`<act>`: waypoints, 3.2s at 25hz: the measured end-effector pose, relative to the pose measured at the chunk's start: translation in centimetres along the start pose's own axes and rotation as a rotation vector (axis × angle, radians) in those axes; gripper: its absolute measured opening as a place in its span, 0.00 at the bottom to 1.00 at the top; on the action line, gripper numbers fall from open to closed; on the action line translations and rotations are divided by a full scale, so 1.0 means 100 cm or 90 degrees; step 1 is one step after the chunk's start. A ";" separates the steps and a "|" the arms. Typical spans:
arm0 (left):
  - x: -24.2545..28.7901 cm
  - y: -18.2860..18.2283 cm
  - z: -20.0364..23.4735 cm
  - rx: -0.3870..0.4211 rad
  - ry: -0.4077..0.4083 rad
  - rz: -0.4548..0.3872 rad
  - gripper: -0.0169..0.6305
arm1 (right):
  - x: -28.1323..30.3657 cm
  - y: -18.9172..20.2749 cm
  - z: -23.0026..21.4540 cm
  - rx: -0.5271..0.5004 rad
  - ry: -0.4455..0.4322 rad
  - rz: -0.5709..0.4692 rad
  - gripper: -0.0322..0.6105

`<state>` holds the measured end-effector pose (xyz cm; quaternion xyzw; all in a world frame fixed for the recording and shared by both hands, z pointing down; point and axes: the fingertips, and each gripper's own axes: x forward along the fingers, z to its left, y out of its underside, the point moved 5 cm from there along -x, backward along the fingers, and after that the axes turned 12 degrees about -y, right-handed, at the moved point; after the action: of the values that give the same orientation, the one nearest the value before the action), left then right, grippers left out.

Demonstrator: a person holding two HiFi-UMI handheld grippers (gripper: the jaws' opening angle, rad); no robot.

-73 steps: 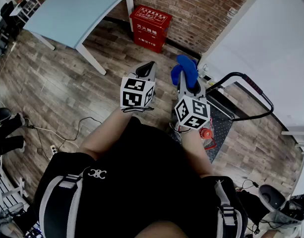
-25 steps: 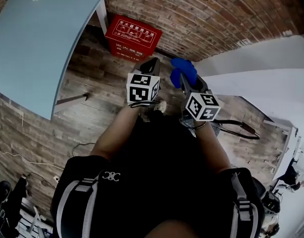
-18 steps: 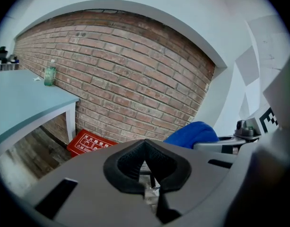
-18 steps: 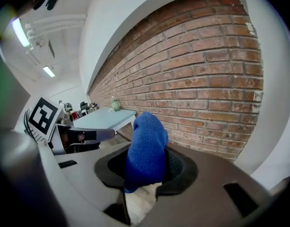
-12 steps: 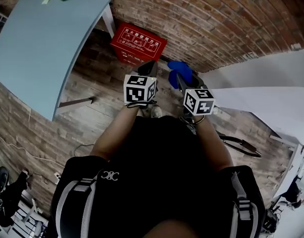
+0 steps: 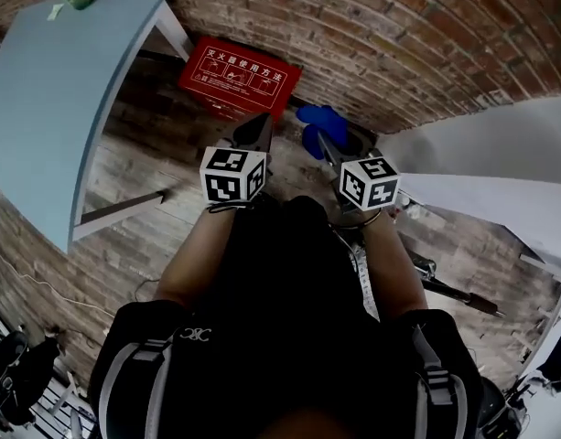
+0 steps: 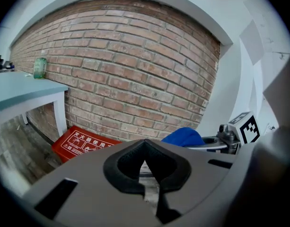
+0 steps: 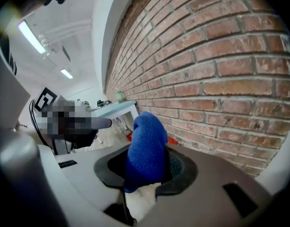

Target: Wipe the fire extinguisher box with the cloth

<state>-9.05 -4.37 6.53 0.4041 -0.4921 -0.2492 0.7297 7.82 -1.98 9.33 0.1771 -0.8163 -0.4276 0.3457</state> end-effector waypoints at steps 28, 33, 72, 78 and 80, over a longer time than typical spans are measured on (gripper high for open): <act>0.138 0.173 0.074 0.002 0.007 -0.104 0.04 | 0.187 0.092 -0.190 -0.307 0.001 -0.135 0.25; 0.132 0.190 0.076 0.006 -0.010 -0.082 0.04 | 0.194 0.108 -0.164 -0.368 -0.023 -0.116 0.25; 0.151 0.238 0.061 0.037 -0.052 -0.036 0.04 | 0.230 0.142 -0.199 -0.290 -0.046 -0.078 0.25; 0.153 0.260 0.072 0.029 -0.055 -0.007 0.04 | 0.251 0.167 -0.228 -0.218 -0.026 -0.081 0.25; 0.153 0.265 0.075 0.001 -0.061 0.005 0.04 | 0.262 0.183 -0.237 -0.223 -0.001 -0.054 0.25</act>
<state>-10.90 -4.05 37.97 0.3902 -0.5280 -0.2654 0.7060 6.61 -20.48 44.56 0.1480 -0.7212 -0.5779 0.3523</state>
